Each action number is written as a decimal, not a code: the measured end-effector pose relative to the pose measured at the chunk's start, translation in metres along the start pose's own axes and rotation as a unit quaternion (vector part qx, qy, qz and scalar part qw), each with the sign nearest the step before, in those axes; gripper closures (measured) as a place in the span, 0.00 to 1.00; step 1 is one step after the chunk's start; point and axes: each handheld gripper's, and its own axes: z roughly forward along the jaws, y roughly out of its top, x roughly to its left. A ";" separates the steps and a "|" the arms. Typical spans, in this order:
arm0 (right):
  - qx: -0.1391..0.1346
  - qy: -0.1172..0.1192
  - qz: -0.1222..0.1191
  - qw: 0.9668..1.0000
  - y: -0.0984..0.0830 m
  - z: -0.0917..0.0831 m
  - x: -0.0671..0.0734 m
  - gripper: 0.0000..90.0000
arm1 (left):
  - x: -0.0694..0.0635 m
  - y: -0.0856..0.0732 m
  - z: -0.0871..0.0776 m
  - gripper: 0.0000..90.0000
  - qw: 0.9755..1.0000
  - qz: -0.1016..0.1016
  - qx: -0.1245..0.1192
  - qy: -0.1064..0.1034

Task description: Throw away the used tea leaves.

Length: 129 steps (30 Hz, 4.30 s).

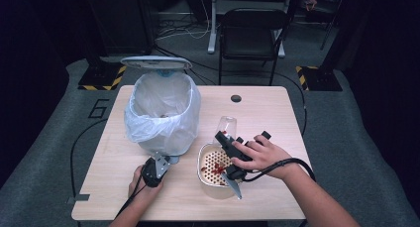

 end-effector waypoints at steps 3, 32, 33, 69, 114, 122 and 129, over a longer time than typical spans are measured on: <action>0.001 -0.015 0.058 0.998 0.002 0.000 0.003 0.51 | 0.000 0.000 0.000 1.00 1.000 0.002 -0.002 0.004; -0.037 0.097 0.032 0.994 -0.016 0.004 -0.040 0.50 | 0.000 0.000 0.000 1.00 1.000 0.007 -0.002 0.008; -0.038 0.104 0.043 0.993 -0.017 0.004 -0.043 0.51 | 0.000 0.000 0.000 1.00 1.000 0.007 -0.002 0.008; -0.141 0.411 0.557 0.708 -0.118 0.085 -0.083 0.51 | 0.001 0.001 -0.001 1.00 1.000 0.003 0.003 0.000; -0.125 0.295 0.810 0.492 -0.101 0.119 -0.190 0.49 | 0.001 0.000 0.000 1.00 1.000 0.002 -0.001 0.003; -0.104 0.278 0.819 0.491 -0.083 0.132 -0.186 0.48 | 0.001 0.000 0.000 1.00 1.000 -0.001 0.000 -0.001; -0.084 0.266 0.832 0.480 -0.070 0.139 -0.177 0.43 | 0.001 0.000 0.000 1.00 1.000 0.001 -0.002 0.003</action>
